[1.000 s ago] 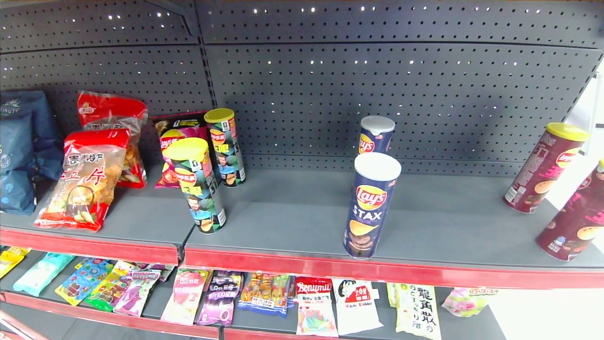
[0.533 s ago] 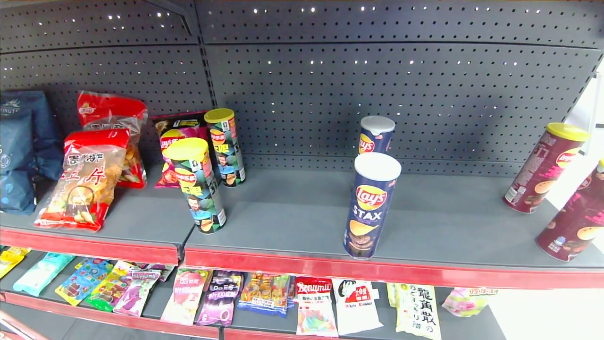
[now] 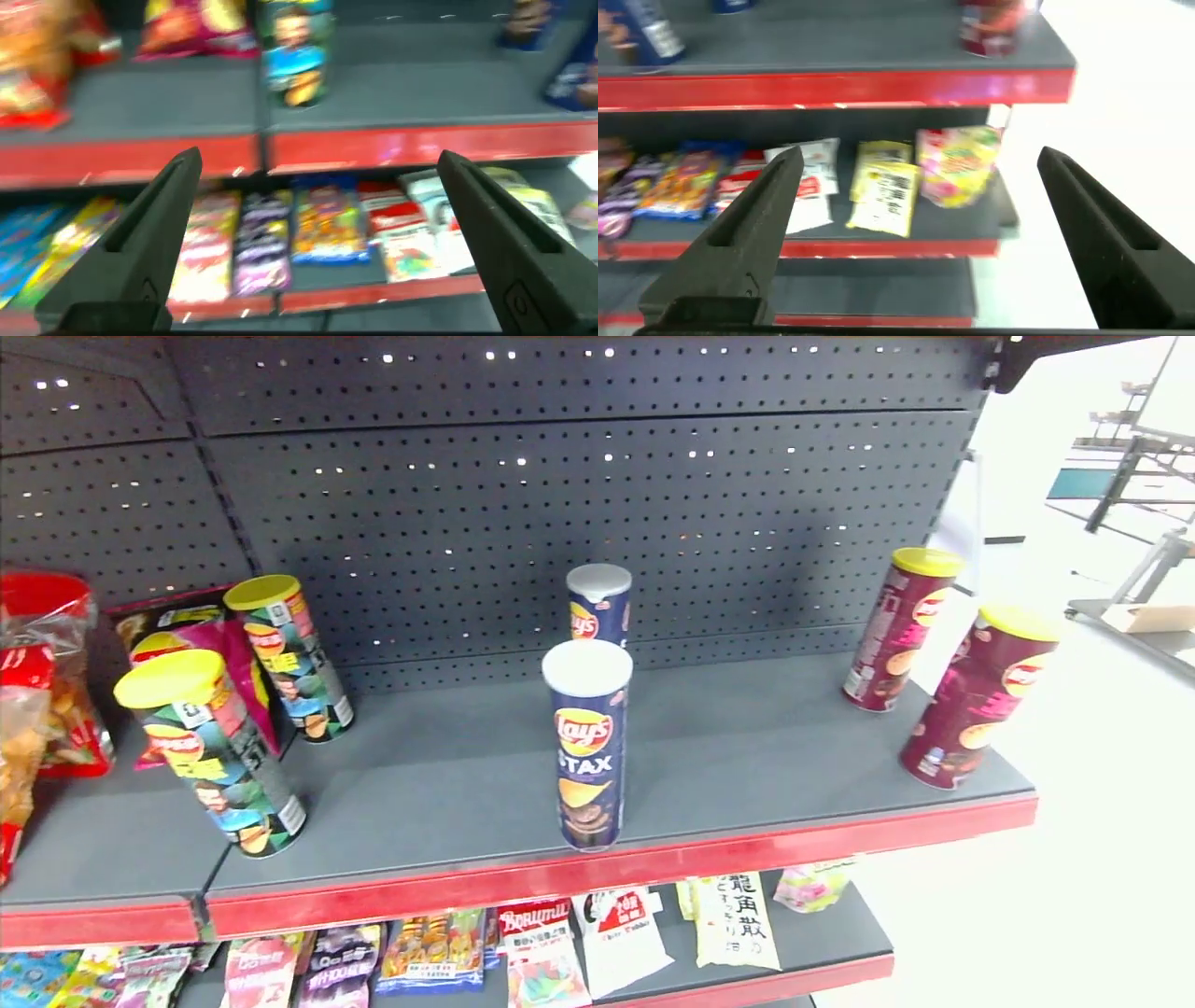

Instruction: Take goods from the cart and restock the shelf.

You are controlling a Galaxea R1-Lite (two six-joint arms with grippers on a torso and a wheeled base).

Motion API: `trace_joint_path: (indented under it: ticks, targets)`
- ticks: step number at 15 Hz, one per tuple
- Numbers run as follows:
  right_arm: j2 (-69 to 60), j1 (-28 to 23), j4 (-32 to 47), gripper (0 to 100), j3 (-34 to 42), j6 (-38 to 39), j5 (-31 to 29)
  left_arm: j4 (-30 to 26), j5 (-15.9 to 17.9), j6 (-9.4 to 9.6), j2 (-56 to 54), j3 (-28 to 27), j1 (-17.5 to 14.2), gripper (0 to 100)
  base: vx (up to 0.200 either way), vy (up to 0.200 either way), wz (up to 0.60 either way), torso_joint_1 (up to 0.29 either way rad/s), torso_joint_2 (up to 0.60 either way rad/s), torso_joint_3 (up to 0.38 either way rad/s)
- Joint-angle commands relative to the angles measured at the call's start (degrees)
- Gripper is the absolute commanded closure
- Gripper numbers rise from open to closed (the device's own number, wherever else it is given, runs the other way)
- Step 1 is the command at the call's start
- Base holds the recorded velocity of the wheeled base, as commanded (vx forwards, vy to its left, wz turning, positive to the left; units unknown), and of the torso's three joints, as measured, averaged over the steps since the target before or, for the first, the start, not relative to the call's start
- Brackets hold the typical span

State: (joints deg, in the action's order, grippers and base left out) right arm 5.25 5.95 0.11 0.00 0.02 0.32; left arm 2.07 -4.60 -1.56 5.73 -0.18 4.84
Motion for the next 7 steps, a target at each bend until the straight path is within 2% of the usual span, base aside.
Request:
trace_joint_path:
  ticks: [1,7]
  targets:
    - [0.28,0.03,-0.02,0,0.00,-0.11,0.12,0.04,0.11,-0.02,0.07,0.01,-0.01,0,0.000,0.000,0.00,0.000,0.00,0.000]
    - [0.28,0.03,0.07,0,0.00,-0.20,0.03,0.12,0.29,-0.11,-0.02,0.01,-0.01,0,0.000,0.000,0.00,0.000,0.00,0.000]
